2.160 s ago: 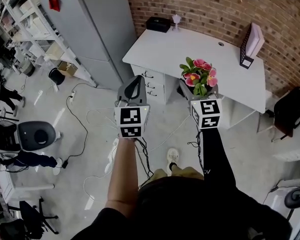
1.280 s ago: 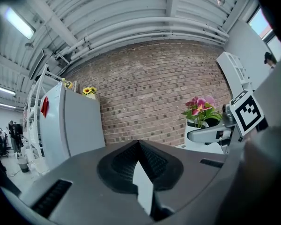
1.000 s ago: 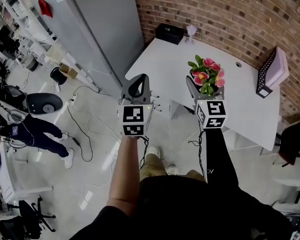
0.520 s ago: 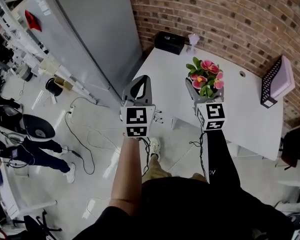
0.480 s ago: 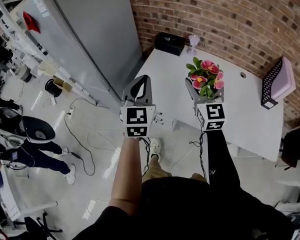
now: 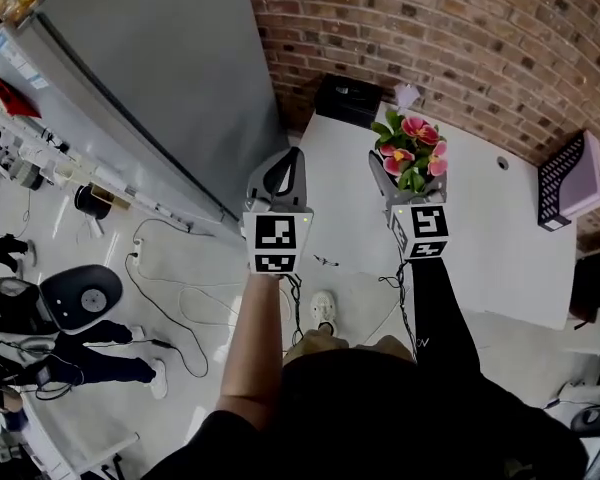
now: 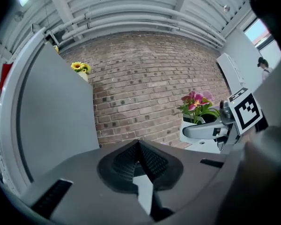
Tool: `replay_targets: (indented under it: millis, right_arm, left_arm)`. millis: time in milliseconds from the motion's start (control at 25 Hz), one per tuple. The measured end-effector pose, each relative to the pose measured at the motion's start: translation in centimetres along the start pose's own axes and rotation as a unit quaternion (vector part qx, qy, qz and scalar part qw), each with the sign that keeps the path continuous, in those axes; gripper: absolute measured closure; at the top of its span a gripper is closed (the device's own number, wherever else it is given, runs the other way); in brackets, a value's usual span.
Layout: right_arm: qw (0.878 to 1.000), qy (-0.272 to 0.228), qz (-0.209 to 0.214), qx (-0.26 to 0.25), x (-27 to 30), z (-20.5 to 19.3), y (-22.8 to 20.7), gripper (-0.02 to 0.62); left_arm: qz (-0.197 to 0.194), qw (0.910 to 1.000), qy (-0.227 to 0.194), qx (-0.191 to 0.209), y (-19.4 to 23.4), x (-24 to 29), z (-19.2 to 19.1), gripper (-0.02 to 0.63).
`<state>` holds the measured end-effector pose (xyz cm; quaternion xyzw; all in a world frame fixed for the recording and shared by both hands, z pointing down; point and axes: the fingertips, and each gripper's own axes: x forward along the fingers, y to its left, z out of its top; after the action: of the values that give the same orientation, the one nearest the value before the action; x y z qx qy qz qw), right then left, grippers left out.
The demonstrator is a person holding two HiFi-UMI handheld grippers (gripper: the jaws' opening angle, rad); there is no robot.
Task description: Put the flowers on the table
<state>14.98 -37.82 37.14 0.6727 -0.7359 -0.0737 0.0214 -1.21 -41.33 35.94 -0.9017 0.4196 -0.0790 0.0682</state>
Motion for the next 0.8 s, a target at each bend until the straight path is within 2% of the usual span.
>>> replay_targets:
  millis: [360, 560, 800]
  right_arm:
    - [1.000, 0.002, 0.001, -0.015, 6.5, -1.0, 2.4, 0.244]
    - [1.000, 0.005, 0.016, -0.020, 8.1, -1.3, 3.5, 0.244]
    - [1.000, 0.006, 0.024, -0.010, 9.2, -2.2, 3.4, 0.244]
  left_arm:
    - [-0.021, 0.9995, -0.021, -0.015, 4.9, 4.2, -1.2, 0.598]
    - [-0.021, 0.9996, -0.014, 0.013, 5.3, 5.3, -1.8, 0.598]
    - [-0.024, 0.9996, -0.014, -0.004, 4.8, 6.2, -2.4, 0.598]
